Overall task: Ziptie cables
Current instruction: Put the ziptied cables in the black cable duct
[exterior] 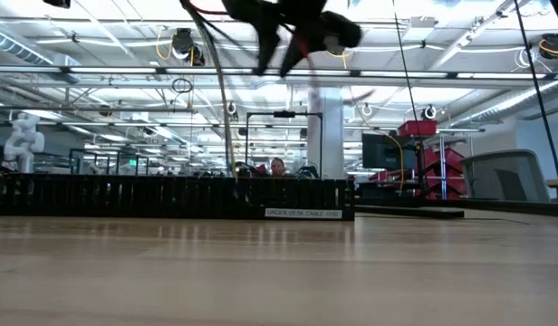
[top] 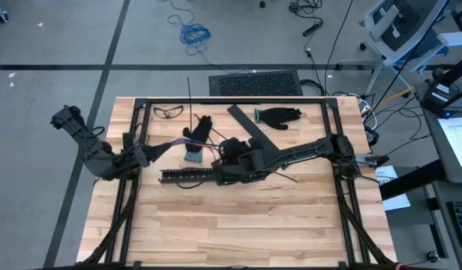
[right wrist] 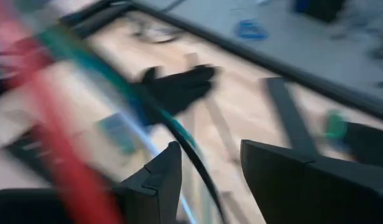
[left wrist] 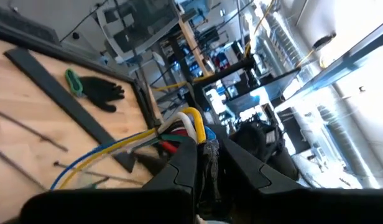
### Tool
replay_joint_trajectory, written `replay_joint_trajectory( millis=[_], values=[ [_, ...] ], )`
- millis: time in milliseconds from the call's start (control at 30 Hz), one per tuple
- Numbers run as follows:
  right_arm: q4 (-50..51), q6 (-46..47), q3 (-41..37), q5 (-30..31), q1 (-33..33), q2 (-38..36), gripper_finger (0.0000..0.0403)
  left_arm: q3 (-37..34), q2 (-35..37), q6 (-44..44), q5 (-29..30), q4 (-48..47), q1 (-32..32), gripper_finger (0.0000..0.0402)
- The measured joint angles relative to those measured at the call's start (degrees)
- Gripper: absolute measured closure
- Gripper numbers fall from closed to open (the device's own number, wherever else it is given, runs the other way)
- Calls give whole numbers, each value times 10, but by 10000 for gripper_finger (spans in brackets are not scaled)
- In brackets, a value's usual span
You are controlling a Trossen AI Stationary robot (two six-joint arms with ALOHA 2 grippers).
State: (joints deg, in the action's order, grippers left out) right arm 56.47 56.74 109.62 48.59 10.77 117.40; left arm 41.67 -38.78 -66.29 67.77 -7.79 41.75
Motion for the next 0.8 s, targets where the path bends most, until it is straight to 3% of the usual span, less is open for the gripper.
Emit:
replay_joint_trajectory(
  millis=[200,400,533,700,800],
  values=[
    [-130,-93,0,-82,-9,0,248,0,3,104,-15,89,-20,352],
    [-216,-97,0,-185,-27,4,248,0,3,147,-17,120,-36,352],
    [-254,-113,0,-187,-18,5,248,0,3,151,-29,120,-41,352],
    [-205,-118,0,-184,-6,5,248,0,3,172,-43,119,-47,352],
    [-163,-120,0,-128,6,5,248,0,2,191,-43,119,-48,352]
  ],
)
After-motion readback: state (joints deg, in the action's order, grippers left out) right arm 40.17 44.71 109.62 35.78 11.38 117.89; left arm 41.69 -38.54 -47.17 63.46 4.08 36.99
